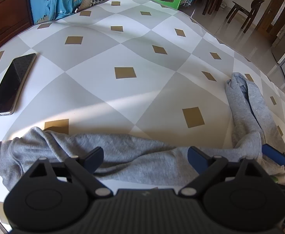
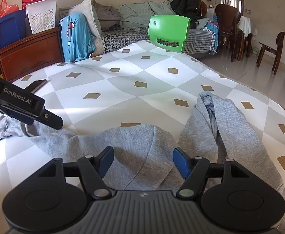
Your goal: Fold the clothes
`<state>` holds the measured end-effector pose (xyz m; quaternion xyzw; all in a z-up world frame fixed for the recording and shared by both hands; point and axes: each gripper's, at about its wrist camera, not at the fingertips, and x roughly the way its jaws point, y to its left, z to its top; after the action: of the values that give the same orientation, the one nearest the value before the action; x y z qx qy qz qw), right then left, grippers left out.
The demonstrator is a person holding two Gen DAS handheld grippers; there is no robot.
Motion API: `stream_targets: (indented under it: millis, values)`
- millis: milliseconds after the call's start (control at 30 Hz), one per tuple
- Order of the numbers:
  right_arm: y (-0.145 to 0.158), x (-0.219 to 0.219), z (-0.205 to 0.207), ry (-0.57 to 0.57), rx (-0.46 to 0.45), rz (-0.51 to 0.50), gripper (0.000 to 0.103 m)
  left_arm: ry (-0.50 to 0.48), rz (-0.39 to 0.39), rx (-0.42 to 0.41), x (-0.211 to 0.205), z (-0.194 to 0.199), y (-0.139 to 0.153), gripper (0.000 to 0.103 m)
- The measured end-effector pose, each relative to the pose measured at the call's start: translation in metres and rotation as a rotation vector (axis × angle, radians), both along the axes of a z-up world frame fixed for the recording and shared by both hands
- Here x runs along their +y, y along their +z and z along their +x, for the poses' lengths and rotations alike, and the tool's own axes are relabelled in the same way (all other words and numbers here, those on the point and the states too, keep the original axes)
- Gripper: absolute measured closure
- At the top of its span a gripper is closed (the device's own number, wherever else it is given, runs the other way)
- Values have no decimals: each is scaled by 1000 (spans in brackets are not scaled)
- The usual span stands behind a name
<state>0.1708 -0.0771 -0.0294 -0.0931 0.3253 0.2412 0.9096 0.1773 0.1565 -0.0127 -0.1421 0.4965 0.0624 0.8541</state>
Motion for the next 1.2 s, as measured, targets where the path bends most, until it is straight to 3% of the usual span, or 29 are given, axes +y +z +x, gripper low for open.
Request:
stream_targets:
  millis: [300,400,467,567,867,1000,1200]
  values:
    - [-17,24,2,82,-14,-76,37,33,-6,5,7,5,-1,7]
    - [-23,31,1,86,-24,-108,51,41,-13,2,11,7,0,6]
    - [-23,31,2,71,-10,-99,72,40,-14,3,13,9,0,6]
    - [-18,27,1,41,-16,-71,87,44,6,10,17,11,-3,5]
    - [16,6,-3,-90,-93,27,90,110,37,6,32,6,-4,2]
    - [15,-12,10,-209,-36,114,90,112,54,-35,38,3,7,1]
    - [13,-38,29,-379,45,237,90,72,82,-31,36,1,7,1]
